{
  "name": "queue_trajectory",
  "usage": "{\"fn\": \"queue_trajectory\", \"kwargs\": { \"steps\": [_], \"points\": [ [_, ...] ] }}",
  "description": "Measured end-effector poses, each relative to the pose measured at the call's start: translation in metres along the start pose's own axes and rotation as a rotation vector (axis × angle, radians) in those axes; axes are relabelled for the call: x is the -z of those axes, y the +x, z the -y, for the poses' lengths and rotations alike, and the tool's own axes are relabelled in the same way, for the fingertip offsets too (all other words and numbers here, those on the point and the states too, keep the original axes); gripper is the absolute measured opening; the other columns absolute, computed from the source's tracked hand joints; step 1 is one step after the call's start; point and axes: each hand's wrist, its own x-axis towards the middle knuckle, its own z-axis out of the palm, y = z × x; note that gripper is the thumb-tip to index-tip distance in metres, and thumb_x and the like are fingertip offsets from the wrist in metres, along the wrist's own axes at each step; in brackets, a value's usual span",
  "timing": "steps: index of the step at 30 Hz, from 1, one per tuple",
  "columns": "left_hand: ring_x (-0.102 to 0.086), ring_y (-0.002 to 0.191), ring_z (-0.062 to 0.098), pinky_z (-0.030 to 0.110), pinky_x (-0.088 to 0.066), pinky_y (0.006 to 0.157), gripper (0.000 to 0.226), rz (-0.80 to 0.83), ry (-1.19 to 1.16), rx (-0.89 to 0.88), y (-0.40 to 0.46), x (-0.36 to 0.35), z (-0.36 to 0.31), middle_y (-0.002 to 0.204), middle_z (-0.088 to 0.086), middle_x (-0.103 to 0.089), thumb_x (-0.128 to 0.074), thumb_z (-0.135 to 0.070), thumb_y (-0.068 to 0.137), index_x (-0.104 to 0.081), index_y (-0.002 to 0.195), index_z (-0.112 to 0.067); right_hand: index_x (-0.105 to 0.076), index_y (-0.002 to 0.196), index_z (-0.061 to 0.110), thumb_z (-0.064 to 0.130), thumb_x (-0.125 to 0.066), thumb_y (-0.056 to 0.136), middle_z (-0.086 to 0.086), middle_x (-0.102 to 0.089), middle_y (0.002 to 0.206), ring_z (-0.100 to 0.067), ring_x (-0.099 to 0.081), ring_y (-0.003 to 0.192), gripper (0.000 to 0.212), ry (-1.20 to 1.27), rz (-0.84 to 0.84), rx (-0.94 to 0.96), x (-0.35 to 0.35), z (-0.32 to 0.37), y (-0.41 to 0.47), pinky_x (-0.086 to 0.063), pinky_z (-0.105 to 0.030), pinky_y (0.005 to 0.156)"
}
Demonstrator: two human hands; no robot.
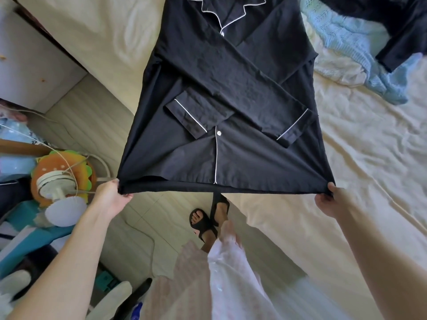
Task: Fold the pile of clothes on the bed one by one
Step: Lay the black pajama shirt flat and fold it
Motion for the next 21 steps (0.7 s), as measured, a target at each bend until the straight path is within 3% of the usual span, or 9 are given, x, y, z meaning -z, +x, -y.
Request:
{"fn": "queue_trajectory", "kwargs": {
  "steps": [3, 5, 7, 9, 12, 16, 19, 21],
  "points": [
    [-0.050, 0.123, 0.029, 0.033, -0.041, 0.096, 0.038, 0.100, -0.098, 0.034, -0.004, -0.004, -0.004, 0.134, 0.012, -0.054, -0.044, -0.021, 0.099, -0.046, 0.133, -0.005, -0.045, 0.079, 0.013, 0.026, -0.053, 0.097, 0.003, -0.036, 0.071, -0.007, -0.037, 0.060, 0.024, -0.040, 0.004, 0.049, 0.002, -0.008, -0.001, -0.044, -0.020, 0.059],
    [-0.058, 0.110, 0.023, 0.034, -0.048, 0.088, 0.037, 0.165, 0.034, -0.020, -0.003, -0.006, -0.004, 0.120, 0.001, -0.063, -0.043, -0.039, 0.099, -0.051, 0.126, -0.015, -0.046, 0.080, 0.012, 0.025, -0.053, 0.097, 0.002, -0.036, 0.071, -0.006, -0.037, 0.060, 0.023, -0.082, 0.021, 0.080, 0.007, -0.011, -0.001, -0.045, -0.020, 0.059],
    [-0.061, 0.093, 0.018, 0.030, -0.053, 0.075, 0.027, 0.180, 0.041, -0.033, -0.003, -0.001, -0.003, 0.105, 0.000, -0.065, -0.051, -0.032, 0.097, -0.056, 0.113, -0.011, -0.048, 0.081, 0.011, 0.022, -0.054, 0.096, 0.002, -0.038, 0.072, -0.006, -0.038, 0.060, 0.019, -0.108, 0.056, 0.097, 0.013, -0.012, -0.002, -0.046, -0.019, 0.060],
    [-0.059, 0.085, 0.017, 0.027, -0.050, 0.075, 0.014, 0.169, 0.119, -0.099, -0.001, 0.006, 0.002, 0.104, 0.006, -0.062, -0.056, -0.014, 0.094, -0.057, 0.102, -0.003, -0.049, 0.082, 0.011, 0.019, -0.054, 0.096, 0.003, -0.040, 0.072, -0.005, -0.040, 0.061, 0.017, -0.133, 0.074, 0.105, 0.017, -0.012, -0.006, -0.046, -0.014, 0.055],
    [-0.058, 0.089, 0.019, 0.028, -0.047, 0.069, 0.009, 0.172, 0.109, -0.087, -0.005, 0.021, 0.004, 0.108, 0.010, -0.060, -0.057, -0.007, 0.092, -0.055, 0.100, -0.002, -0.049, 0.083, 0.009, 0.016, -0.055, 0.096, 0.002, -0.043, 0.074, -0.005, -0.043, 0.063, 0.016, -0.123, 0.068, 0.120, 0.024, -0.012, -0.013, -0.047, -0.010, 0.048],
    [-0.056, 0.102, 0.019, 0.031, -0.046, 0.082, 0.041, 0.167, -0.041, 0.037, -0.023, 0.037, -0.001, 0.123, 0.009, -0.053, -0.055, -0.005, 0.093, -0.042, 0.131, -0.001, -0.052, 0.092, 0.008, 0.019, -0.055, 0.095, 0.002, -0.047, 0.079, -0.005, -0.048, 0.069, 0.012, -0.091, 0.055, 0.079, 0.038, -0.017, -0.032, -0.048, -0.020, 0.060],
    [-0.052, 0.103, 0.019, 0.031, -0.046, 0.080, 0.042, 0.152, -0.063, 0.078, -0.043, 0.043, -0.003, 0.124, 0.011, -0.050, -0.055, -0.004, 0.093, -0.041, 0.132, -0.001, -0.049, 0.110, 0.009, 0.016, -0.054, 0.096, -0.002, -0.054, 0.084, -0.010, -0.055, 0.075, 0.016, -0.025, 0.050, 0.046, 0.052, -0.020, -0.047, -0.048, -0.023, 0.077],
    [-0.049, 0.106, 0.020, 0.031, -0.045, 0.082, 0.044, 0.156, -0.078, 0.070, -0.054, 0.043, -0.006, 0.124, 0.012, -0.048, -0.054, -0.004, 0.093, -0.039, 0.135, -0.002, -0.050, 0.110, 0.007, 0.013, -0.051, 0.097, -0.004, -0.058, 0.097, -0.017, -0.059, 0.089, 0.015, 0.032, 0.086, 0.025, 0.056, -0.021, -0.058, -0.047, -0.026, 0.085]
  ]
}}
